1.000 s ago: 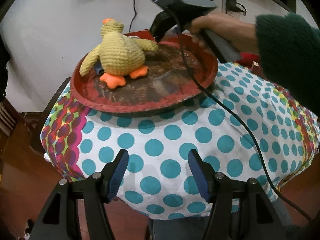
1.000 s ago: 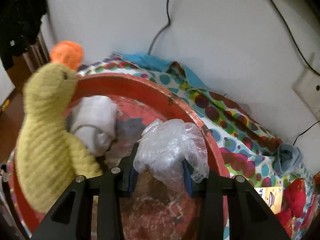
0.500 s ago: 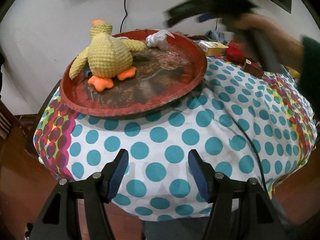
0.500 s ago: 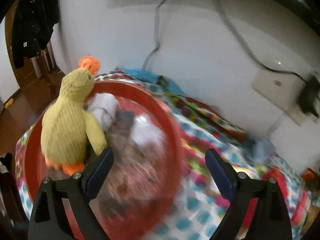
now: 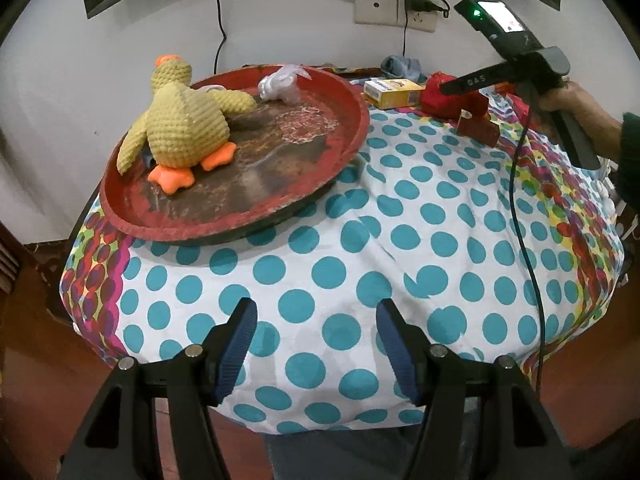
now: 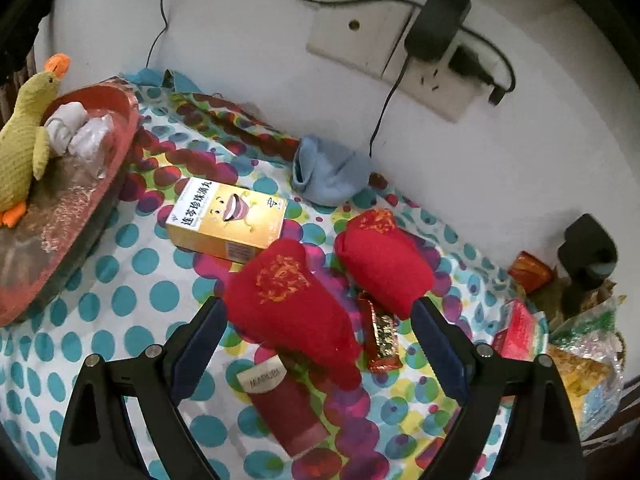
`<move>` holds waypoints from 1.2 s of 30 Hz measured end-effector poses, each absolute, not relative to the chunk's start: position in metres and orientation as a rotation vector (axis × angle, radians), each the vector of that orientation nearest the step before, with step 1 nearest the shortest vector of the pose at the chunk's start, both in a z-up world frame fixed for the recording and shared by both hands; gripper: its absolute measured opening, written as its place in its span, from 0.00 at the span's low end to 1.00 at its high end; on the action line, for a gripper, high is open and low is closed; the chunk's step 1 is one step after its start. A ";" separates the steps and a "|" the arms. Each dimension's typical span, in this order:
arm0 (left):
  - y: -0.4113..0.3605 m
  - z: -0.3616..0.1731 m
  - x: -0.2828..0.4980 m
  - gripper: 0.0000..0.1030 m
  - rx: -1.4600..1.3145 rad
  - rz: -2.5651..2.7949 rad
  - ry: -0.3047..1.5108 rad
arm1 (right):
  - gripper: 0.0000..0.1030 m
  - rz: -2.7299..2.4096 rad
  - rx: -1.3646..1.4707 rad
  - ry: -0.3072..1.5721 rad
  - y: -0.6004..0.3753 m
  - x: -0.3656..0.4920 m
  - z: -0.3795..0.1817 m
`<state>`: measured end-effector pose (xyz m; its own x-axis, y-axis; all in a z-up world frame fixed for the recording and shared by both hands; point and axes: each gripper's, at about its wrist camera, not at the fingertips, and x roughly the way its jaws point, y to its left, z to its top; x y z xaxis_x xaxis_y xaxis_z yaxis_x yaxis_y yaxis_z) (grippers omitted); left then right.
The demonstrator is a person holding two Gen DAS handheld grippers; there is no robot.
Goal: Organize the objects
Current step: 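Grasp the red fabric pouch with the right gripper and lift it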
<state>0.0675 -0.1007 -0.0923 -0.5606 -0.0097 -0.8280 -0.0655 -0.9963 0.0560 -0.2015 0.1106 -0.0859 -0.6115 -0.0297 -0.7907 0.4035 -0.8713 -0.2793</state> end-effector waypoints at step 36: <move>0.050 -0.090 -0.127 0.62 -1.568 2.590 -0.105 | 0.36 -2.792 1.177 -0.019 0.289 -0.150 -0.101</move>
